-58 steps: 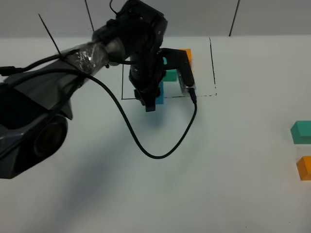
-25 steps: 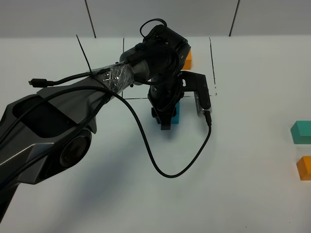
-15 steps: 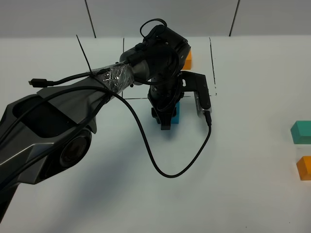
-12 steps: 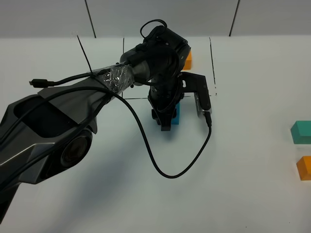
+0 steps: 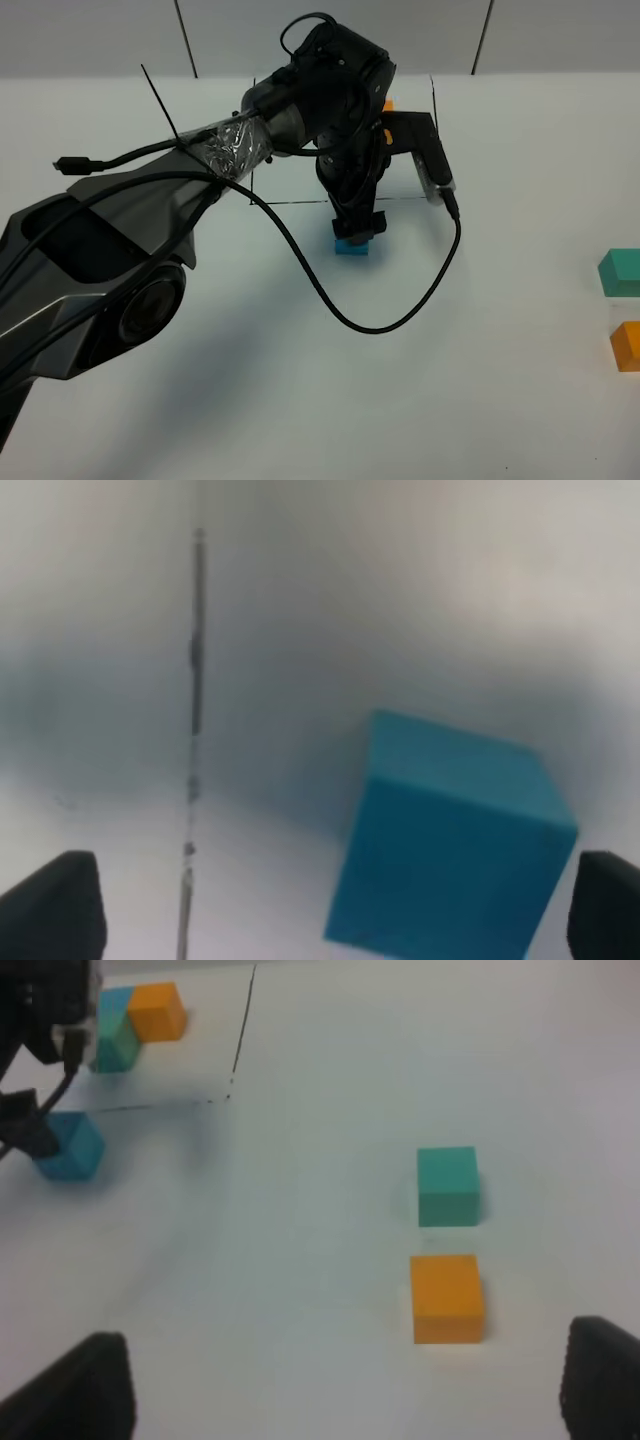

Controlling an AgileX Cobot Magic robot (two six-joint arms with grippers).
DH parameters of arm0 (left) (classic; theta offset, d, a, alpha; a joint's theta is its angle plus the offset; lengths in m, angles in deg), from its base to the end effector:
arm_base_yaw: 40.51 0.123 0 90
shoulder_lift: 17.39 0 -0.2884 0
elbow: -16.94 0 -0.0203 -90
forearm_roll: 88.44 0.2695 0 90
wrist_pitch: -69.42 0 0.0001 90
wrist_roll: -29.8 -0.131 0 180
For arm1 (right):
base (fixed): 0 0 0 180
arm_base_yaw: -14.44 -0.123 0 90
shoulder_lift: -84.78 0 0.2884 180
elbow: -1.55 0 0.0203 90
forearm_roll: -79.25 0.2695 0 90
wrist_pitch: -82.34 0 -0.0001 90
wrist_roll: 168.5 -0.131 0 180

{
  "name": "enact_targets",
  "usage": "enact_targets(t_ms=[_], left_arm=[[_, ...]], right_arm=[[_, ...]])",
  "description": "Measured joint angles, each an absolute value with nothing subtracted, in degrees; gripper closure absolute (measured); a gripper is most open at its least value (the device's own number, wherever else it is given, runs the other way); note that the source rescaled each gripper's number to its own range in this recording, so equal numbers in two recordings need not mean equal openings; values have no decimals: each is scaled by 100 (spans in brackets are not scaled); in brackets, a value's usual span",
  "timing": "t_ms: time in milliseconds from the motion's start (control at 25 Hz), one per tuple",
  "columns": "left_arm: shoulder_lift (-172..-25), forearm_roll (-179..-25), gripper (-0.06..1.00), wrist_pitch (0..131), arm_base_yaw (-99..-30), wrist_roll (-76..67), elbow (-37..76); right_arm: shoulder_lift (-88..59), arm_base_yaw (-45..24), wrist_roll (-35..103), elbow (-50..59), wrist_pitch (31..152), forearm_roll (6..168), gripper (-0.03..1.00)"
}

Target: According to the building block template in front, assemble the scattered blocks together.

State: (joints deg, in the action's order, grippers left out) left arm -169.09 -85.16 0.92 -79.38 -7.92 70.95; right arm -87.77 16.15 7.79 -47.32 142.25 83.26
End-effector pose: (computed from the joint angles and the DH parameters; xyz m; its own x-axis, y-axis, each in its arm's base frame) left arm 0.4364 -0.3428 0.1167 -0.2006 0.9675 -0.1537 0.9548 0.2282 0.1905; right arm 0.0446 0.0066 0.2690 -0.4411 0.1127 -0.8904 0.0196 0.9931 0.1160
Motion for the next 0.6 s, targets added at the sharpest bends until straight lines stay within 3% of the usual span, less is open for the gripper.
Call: enact_targets(t_ms=[240, 600], left_arm=[[-16482, -8479, -5, 85, -7713, 34, 7113], [-15782, -8732, -2, 93, -6251, 1315, 7084]], right_arm=[[-8777, 1615, 779, -4732, 14225, 8326, 24], [-8777, 1615, 779, -4732, 14225, 8326, 24]])
